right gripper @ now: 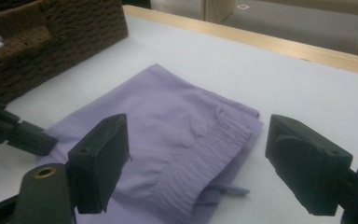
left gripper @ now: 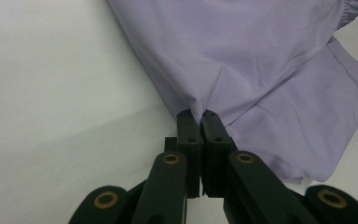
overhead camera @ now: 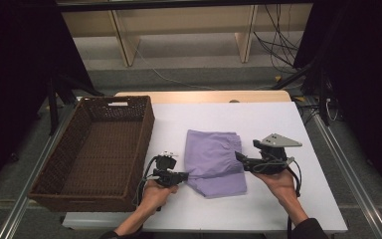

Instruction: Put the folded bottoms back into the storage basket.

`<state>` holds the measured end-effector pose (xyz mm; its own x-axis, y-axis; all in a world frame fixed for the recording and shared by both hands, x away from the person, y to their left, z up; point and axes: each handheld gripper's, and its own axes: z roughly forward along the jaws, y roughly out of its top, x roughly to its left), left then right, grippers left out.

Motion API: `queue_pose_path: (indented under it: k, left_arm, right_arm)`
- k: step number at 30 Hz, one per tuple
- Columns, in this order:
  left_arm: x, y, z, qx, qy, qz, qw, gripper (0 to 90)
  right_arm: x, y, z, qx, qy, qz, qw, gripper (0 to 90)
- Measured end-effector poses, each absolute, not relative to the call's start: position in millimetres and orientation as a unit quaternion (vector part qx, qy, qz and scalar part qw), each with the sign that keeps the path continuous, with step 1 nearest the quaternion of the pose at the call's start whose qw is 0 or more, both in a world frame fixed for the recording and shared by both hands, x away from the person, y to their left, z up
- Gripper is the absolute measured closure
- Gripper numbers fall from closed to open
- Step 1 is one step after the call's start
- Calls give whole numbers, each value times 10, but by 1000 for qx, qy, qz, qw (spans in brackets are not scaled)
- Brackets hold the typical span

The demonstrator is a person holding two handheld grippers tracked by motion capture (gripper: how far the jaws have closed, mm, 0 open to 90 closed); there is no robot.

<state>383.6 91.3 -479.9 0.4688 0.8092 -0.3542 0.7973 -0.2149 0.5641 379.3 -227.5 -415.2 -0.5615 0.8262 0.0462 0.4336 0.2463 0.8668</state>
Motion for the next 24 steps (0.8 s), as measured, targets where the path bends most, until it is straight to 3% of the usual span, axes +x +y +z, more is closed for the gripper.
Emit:
queue_pose_path:
  k: [24]
  left_arm:
    - [3788,1032,-4783,788,510,38,343,882]
  right_arm:
    - [4581,-2156,-4308,452,799,372,136,269]
